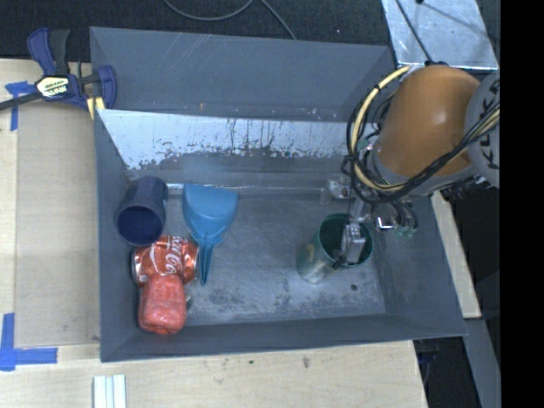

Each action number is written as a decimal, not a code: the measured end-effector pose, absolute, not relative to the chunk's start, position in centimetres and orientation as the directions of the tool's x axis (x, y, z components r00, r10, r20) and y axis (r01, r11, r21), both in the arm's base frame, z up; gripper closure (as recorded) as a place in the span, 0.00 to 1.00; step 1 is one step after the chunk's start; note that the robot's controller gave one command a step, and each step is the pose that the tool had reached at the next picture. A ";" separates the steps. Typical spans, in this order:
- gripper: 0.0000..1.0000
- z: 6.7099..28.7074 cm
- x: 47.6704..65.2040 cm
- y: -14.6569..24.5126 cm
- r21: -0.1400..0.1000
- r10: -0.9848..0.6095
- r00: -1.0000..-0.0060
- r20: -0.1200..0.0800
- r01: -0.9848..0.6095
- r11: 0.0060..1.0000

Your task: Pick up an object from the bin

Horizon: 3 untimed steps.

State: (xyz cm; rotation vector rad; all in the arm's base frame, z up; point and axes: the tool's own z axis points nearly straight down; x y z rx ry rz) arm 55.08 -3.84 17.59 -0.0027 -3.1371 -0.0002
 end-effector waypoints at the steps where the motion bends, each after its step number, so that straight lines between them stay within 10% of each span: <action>1: 0.00 18.0 55.2 -3.8 0.000 0.001 -1.000 -0.004 0.001 1.000; 2: 1.00 14.9 53.5 -10.0 -0.005 -0.249 -0.968 -0.015 -0.249 0.969; 3: 1.00 14.9 53.5 -9.9 -0.005 -0.249 -0.968 -0.015 -0.249 0.968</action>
Offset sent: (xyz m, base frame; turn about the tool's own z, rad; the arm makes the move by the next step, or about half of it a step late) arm -0.0212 -0.0606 -0.0330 -0.2557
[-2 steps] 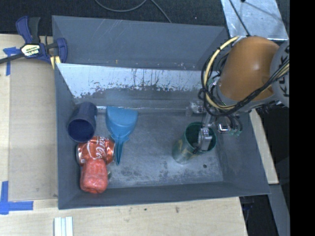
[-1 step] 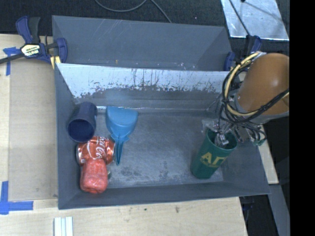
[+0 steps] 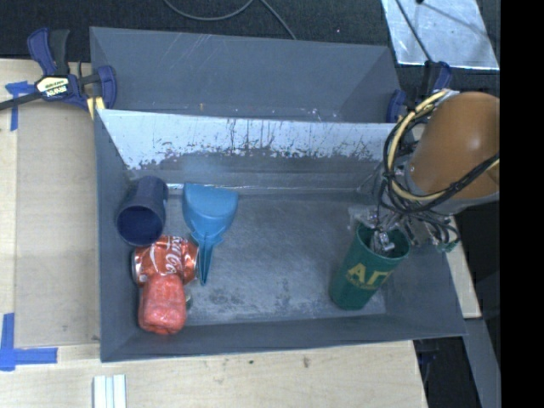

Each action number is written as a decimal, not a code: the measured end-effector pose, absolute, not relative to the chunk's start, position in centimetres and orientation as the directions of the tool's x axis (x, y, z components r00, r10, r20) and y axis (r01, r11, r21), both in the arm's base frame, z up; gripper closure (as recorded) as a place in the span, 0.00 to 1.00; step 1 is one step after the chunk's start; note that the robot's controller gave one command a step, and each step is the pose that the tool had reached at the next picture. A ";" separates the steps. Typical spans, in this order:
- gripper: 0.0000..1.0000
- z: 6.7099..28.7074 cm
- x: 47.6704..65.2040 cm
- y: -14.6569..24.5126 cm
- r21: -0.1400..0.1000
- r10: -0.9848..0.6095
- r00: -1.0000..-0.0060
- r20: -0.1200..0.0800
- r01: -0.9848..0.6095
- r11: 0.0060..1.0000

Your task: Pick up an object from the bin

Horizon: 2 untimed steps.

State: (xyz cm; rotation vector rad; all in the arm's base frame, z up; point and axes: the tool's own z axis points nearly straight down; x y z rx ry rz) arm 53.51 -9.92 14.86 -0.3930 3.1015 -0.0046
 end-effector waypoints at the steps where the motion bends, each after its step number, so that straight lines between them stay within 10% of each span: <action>1: 1.00 11.4 57.1 -9.3 -0.011 -0.193 -0.981 -0.032 -0.193 0.981; 2: 1.00 12.9 55.0 -9.6 -0.002 -0.199 -0.980 -0.011 -0.199 0.980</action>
Offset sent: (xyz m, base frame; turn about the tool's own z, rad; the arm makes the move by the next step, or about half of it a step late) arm -0.0314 -0.0070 0.0772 -0.0031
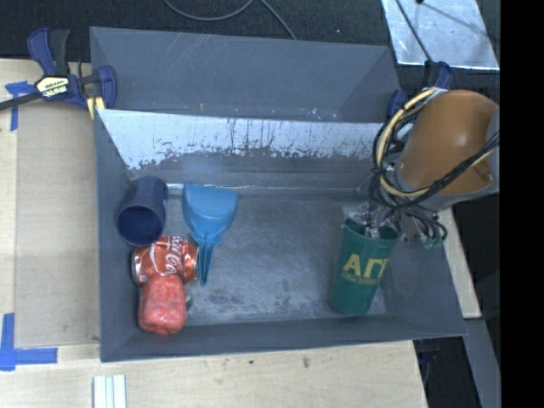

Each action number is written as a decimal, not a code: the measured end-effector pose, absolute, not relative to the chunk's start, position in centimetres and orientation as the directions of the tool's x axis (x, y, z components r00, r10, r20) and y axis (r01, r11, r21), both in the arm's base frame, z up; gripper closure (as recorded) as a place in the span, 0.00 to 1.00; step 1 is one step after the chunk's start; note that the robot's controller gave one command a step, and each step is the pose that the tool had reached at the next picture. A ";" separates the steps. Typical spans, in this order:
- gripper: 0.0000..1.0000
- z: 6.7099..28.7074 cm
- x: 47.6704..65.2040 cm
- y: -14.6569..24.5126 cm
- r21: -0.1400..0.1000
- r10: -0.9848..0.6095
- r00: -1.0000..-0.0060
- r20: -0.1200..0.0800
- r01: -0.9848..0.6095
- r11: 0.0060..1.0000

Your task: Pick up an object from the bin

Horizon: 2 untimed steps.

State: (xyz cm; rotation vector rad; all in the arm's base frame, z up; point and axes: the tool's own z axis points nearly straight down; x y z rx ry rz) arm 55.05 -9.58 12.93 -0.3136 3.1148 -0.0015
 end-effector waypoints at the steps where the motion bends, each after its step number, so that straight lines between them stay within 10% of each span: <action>1: 1.00 14.6 54.8 -9.2 -0.014 -0.227 -0.973 -0.036 -0.227 0.974; 2: 1.00 29.4 53.9 -7.7 -0.008 -0.281 -0.959 -0.022 -0.281 0.960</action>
Offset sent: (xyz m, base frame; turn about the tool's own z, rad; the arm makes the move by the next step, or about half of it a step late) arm -0.0135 0.0187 0.1596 -0.0868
